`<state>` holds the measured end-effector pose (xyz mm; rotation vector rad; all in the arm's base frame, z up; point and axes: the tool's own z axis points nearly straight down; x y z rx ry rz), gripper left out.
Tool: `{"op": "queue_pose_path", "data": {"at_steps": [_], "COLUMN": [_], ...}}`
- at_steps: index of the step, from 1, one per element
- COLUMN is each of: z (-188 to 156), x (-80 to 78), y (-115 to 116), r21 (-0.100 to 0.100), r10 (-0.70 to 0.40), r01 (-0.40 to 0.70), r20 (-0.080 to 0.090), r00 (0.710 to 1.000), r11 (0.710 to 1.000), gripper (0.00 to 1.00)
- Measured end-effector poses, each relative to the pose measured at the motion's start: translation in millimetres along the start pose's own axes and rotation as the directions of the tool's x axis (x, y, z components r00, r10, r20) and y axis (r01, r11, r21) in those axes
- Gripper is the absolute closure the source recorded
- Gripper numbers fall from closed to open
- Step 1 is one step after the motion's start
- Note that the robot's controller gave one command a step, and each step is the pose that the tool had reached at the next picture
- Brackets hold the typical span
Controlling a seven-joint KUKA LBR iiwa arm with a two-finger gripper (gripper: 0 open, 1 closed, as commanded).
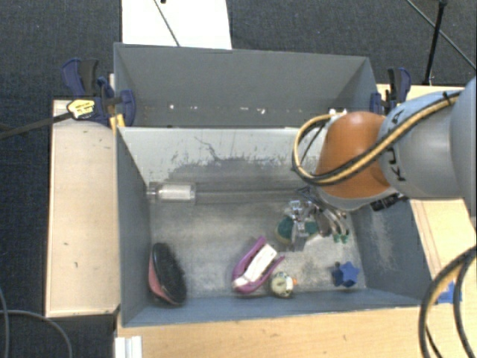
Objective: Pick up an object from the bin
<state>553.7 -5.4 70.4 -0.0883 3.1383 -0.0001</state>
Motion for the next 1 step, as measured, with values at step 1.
{"op": "queue_pose_path", "data": {"at_steps": [1], "z": [-131.2], "x": [-14.3], "y": [6.8], "r21": [0.001], "r10": [-0.005], "r01": [0.005], "r20": [0.009], "r00": [1.0], "r11": [1.0], "gripper": [1.0]}}
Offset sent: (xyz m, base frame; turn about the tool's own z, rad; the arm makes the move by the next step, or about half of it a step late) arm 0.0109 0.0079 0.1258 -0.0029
